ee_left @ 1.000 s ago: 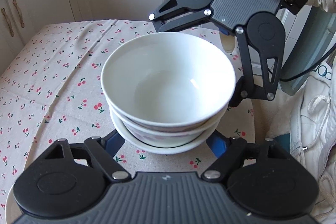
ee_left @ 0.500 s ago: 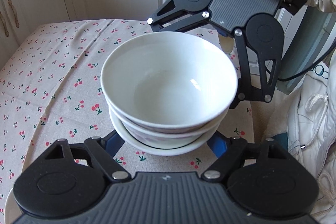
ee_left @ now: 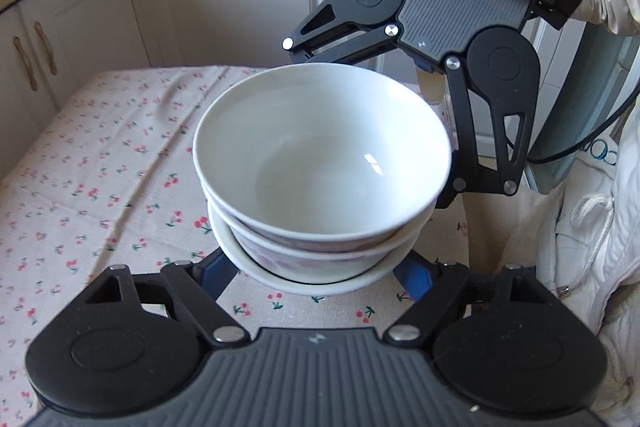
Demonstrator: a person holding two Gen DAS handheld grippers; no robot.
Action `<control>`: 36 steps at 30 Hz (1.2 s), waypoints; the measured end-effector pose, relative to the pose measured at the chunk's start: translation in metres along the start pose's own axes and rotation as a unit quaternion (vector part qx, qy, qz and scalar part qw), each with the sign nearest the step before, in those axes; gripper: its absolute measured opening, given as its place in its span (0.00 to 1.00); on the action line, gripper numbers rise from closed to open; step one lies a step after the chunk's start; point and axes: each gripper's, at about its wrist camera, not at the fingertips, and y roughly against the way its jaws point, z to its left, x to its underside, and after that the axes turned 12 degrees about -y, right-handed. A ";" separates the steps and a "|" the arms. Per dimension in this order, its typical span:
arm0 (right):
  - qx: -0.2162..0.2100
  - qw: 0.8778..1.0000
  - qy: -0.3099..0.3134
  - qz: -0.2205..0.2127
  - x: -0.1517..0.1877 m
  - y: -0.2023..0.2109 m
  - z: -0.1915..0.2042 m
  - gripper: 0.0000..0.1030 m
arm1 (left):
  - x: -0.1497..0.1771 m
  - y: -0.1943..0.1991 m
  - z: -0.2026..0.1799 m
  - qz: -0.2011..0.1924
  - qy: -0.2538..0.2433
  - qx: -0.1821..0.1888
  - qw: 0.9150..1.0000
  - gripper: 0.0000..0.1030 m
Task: Organize plates and bowls
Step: 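Lift the stack with both grippers and set it down at the cloth's end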
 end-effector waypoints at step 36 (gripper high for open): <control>-0.030 0.984 0.177 0.007 -0.138 -0.079 0.066 0.87 | 0.103 0.093 0.011 0.014 0.111 -0.144 0.983 0.81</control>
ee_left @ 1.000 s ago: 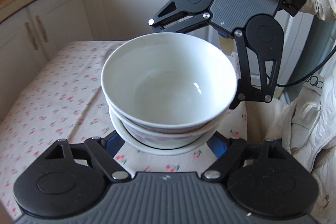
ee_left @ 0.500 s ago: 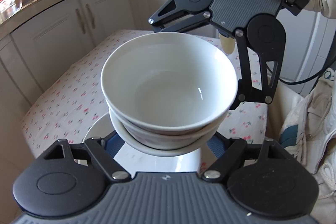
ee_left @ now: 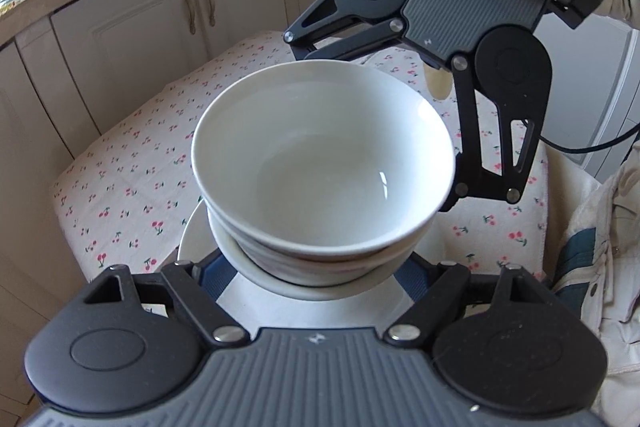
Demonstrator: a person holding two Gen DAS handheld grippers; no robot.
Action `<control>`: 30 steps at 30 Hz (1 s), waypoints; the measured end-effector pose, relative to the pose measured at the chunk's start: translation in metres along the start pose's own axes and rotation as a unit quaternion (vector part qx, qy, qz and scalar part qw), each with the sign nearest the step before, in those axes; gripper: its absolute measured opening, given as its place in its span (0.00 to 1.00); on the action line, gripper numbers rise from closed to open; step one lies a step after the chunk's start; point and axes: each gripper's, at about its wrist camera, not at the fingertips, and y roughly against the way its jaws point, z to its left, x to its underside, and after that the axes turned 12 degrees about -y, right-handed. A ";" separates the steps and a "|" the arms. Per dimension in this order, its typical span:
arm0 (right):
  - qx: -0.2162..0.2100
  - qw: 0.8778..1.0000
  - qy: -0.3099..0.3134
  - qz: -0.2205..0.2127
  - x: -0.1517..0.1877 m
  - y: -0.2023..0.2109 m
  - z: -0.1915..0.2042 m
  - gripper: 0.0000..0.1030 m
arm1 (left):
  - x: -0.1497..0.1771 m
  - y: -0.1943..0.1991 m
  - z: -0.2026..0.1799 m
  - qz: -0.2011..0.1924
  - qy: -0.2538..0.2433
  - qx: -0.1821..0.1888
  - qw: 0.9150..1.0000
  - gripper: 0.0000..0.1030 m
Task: Organize plates and bowls
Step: 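Lift the stack with both grippers and set it down at the cloth's end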
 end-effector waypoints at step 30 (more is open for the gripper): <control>-0.048 0.998 -0.012 0.047 -0.014 -0.035 -0.029 0.87 | 0.020 -0.015 0.023 -0.007 0.046 0.022 0.999 0.81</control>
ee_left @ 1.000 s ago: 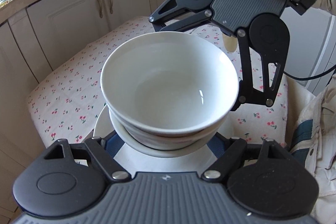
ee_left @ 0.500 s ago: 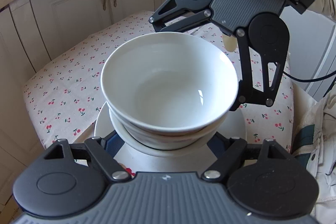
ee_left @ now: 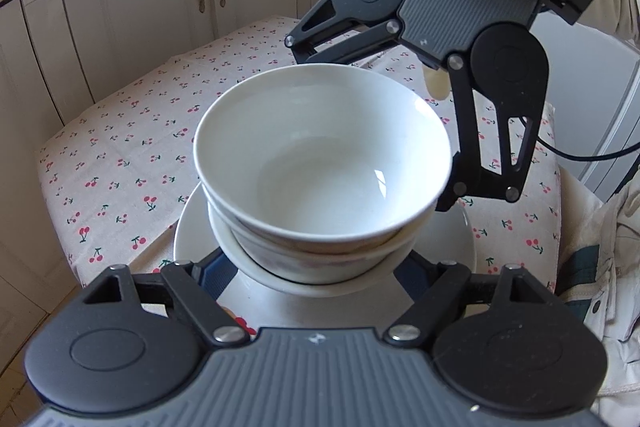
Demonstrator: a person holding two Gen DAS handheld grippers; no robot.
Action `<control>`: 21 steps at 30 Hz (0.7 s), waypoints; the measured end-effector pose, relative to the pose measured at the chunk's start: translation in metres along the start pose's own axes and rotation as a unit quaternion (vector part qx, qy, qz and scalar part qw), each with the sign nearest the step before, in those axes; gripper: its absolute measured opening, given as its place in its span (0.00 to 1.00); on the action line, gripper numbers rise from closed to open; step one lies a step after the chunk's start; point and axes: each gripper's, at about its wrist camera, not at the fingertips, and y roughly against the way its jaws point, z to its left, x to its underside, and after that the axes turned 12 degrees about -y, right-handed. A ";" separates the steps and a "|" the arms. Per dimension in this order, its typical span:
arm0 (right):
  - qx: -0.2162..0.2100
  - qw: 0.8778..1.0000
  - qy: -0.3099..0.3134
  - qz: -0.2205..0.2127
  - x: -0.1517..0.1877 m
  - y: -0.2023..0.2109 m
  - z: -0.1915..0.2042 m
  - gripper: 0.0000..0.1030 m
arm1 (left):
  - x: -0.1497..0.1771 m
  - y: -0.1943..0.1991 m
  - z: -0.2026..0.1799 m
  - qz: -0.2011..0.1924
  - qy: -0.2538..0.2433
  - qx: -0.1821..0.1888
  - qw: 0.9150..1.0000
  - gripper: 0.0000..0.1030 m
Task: Organize plates and bowls
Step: 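Lift the stack with both grippers and set it down at the cloth's end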
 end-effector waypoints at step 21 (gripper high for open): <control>0.006 0.999 -0.039 -0.031 0.009 0.004 -0.004 0.99 | -0.001 0.006 -0.010 -0.001 -0.001 -0.038 0.999 0.91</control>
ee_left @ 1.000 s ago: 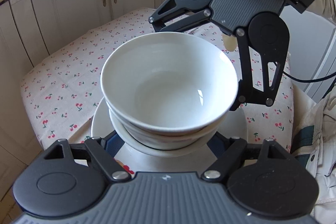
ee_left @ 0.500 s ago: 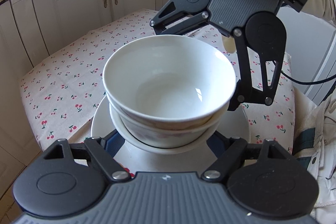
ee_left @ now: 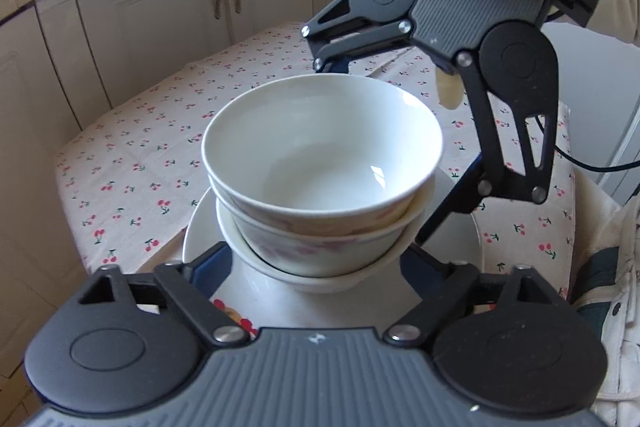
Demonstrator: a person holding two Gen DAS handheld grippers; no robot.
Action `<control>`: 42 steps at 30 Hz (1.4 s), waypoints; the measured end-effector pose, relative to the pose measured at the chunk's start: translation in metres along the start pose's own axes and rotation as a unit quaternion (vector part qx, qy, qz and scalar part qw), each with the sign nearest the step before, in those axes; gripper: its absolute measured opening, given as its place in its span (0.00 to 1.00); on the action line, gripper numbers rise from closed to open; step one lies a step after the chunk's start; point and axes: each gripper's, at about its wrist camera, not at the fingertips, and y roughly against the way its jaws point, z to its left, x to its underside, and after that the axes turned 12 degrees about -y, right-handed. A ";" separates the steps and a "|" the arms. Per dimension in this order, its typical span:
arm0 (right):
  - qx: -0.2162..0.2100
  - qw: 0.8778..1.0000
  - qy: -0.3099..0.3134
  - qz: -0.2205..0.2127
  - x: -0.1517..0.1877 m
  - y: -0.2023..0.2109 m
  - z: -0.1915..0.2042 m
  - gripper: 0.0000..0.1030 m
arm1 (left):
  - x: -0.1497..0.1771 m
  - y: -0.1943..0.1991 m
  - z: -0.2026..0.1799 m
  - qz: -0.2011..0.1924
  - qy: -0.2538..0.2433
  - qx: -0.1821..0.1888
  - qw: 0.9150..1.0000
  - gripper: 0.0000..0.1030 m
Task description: Organize plates and bowls
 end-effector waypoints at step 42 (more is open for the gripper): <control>0.341 0.782 -0.489 -0.183 0.170 0.160 0.150 1.00 | -0.058 0.089 -0.209 -0.074 0.279 -0.288 0.913 0.99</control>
